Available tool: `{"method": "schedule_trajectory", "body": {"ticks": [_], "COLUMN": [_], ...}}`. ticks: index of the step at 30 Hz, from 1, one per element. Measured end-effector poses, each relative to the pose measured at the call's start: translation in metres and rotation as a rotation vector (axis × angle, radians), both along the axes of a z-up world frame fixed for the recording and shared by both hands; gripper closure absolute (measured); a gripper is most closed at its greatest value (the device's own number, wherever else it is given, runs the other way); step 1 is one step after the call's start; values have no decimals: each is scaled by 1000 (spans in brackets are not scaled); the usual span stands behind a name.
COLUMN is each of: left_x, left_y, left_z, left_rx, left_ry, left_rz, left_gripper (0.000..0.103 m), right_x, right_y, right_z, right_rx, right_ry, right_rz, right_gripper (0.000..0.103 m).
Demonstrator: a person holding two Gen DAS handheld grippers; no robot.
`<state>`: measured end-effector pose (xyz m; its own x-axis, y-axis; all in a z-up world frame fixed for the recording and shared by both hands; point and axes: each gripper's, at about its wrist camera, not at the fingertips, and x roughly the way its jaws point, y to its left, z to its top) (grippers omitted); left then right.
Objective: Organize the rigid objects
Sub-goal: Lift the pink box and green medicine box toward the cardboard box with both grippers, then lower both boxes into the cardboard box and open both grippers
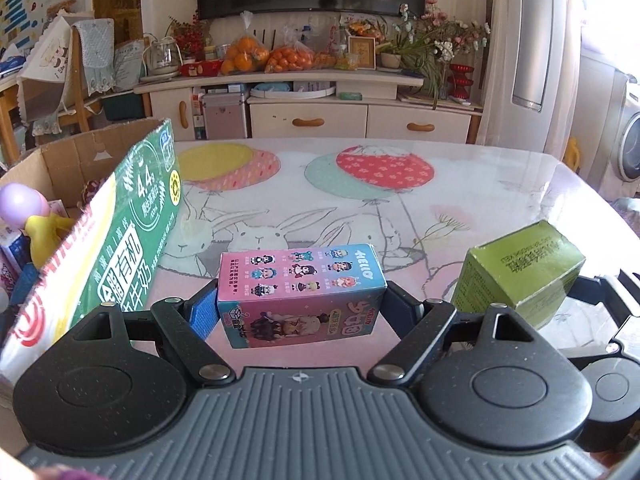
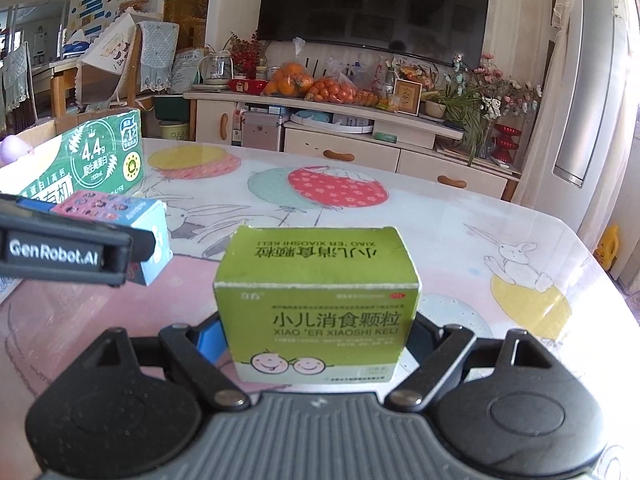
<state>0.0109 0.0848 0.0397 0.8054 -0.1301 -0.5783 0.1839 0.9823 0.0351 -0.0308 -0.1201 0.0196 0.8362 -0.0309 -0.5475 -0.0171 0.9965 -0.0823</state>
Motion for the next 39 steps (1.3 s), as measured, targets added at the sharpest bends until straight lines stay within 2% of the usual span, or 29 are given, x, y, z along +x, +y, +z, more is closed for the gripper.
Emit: {"method": "schedule_trajectory", "body": {"ticks": [18,27,39], "left_x": [-16,-8,32], "left_y": [41,95,161], "left_z": [77,98,108], "left_rx": [-70,-118,-153], "left_ry": [-137,-164,-134], "left_rz": [-12,80,291], "left_gripper": [0,0,0], "right_x": [-27,-17,11], "right_y": [27,69,142], "right_z": [42,72,103], "right_rx": [-44,-68,-92], "right_ry": [-49,-105,-170], "right_rz": [73,174,366], "right_gripper": [17,17,17]}}
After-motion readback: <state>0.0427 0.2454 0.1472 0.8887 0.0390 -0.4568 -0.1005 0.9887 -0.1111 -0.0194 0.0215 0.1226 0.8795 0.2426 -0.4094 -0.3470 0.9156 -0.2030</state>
